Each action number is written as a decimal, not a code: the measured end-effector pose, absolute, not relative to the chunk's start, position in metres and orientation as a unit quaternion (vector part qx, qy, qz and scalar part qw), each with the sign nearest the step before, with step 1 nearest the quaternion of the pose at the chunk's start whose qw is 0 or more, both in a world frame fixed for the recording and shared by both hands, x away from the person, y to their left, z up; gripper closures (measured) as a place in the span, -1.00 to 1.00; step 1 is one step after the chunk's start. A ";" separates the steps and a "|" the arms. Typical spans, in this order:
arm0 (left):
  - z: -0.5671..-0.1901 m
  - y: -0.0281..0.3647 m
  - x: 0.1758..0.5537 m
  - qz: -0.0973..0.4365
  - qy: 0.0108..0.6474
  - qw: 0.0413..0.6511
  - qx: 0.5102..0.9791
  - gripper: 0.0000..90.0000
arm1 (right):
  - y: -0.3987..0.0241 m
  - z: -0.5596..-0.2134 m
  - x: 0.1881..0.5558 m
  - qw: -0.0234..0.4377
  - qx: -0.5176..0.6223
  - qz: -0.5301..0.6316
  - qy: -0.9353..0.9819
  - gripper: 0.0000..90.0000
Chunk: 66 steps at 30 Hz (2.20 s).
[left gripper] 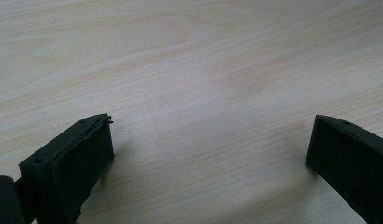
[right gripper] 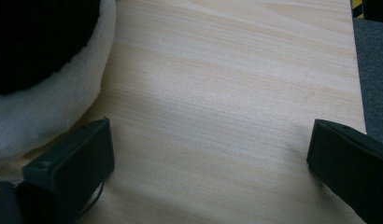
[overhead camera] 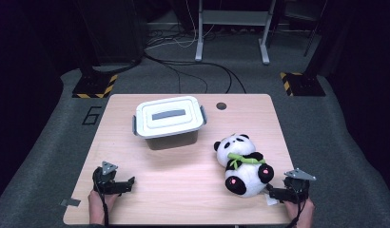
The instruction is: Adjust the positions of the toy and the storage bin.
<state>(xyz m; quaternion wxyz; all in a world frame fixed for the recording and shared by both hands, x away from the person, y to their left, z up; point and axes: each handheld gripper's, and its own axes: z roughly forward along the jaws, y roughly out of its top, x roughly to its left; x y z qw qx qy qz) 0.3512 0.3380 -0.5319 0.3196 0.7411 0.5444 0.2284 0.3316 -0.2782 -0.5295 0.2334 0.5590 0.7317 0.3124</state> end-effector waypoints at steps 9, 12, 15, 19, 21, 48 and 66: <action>-0.531 0.338 0.351 0.227 0.544 0.317 0.743 -1.00 | -0.278 -0.529 0.332 0.234 0.559 0.313 0.732 -1.00; -0.531 0.338 0.351 0.227 0.544 0.317 0.743 -1.00 | -0.278 -0.529 0.332 0.234 0.559 0.312 0.732 -1.00; -0.532 0.338 0.351 0.230 0.543 0.320 0.742 -0.99 | -0.278 -0.529 0.332 0.234 0.559 0.313 0.732 -1.00; -0.532 0.337 0.351 0.231 0.540 0.318 0.744 -1.00 | -0.278 -0.529 0.332 0.233 0.559 0.313 0.732 -0.99; -0.532 0.337 0.351 0.228 0.537 0.320 0.746 -1.00 | -0.278 -0.529 0.332 0.233 0.559 0.313 0.732 -0.99; -0.462 0.330 0.382 0.242 0.505 0.340 0.756 -1.00 | -0.278 -0.529 0.332 0.233 0.558 0.314 0.731 -0.99; -0.407 0.316 0.437 0.240 0.493 0.381 0.744 -1.00 | -0.278 -0.529 0.332 0.234 0.558 0.314 0.731 -0.98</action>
